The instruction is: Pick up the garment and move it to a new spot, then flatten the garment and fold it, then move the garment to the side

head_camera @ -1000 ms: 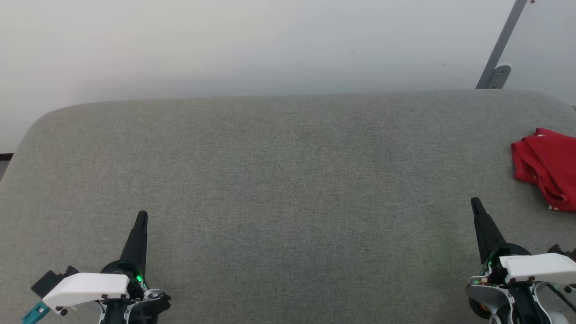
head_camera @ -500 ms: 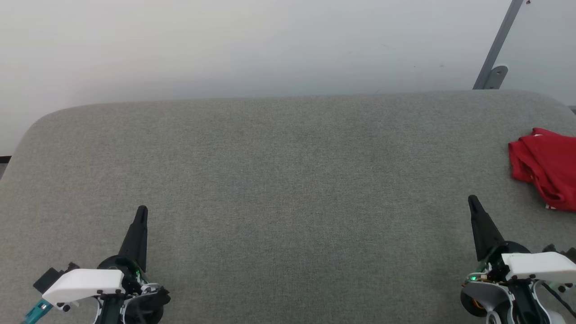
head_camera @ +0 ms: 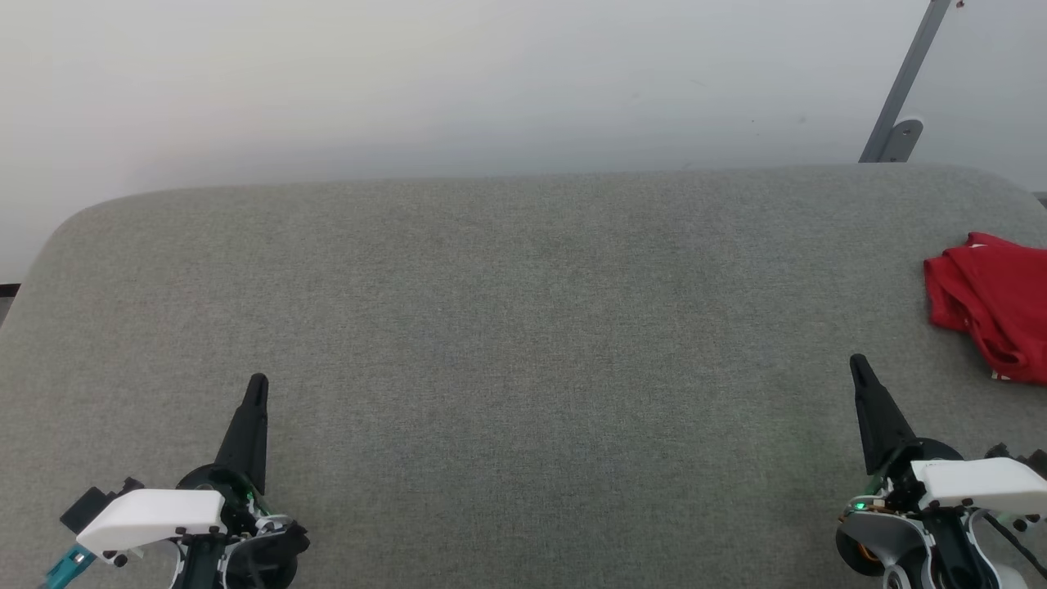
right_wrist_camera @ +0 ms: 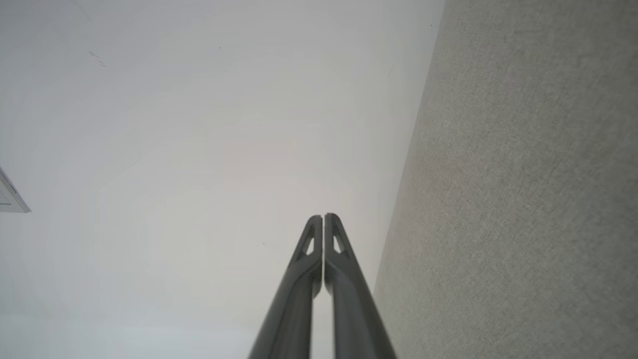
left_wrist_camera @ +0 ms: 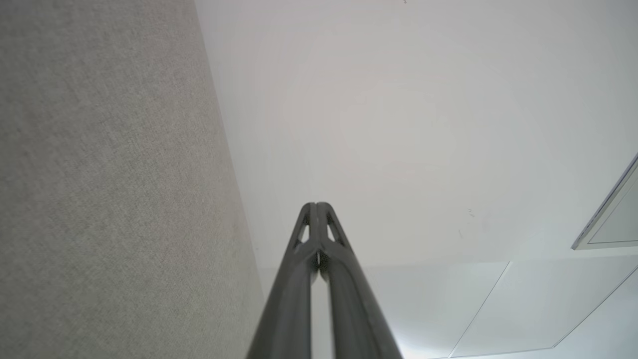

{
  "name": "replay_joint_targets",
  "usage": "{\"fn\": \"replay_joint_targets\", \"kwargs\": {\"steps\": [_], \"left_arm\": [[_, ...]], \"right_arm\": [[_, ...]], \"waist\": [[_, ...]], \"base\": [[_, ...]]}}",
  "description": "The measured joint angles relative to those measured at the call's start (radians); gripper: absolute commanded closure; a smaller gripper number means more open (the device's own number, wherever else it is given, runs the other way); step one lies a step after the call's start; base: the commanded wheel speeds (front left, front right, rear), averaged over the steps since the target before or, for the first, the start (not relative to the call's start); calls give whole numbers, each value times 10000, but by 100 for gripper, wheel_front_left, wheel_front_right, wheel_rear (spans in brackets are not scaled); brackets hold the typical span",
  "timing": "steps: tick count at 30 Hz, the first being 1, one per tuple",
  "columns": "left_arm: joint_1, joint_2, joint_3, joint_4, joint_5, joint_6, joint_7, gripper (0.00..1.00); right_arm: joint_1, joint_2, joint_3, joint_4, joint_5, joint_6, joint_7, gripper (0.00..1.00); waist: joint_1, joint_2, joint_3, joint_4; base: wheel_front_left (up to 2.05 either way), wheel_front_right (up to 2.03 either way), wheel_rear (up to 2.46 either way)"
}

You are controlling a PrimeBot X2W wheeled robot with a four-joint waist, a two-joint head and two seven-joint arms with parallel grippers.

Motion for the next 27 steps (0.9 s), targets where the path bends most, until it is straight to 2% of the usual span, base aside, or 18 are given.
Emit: {"fn": "replay_joint_targets", "kwargs": {"steps": [27], "left_arm": [[-3,-40,71,2,31,0,48,100]], "right_arm": [[-18,8,-17,4,0,0,2,100]], "waist": [[0,0,0,0]], "base": [[0,0,0]]}}
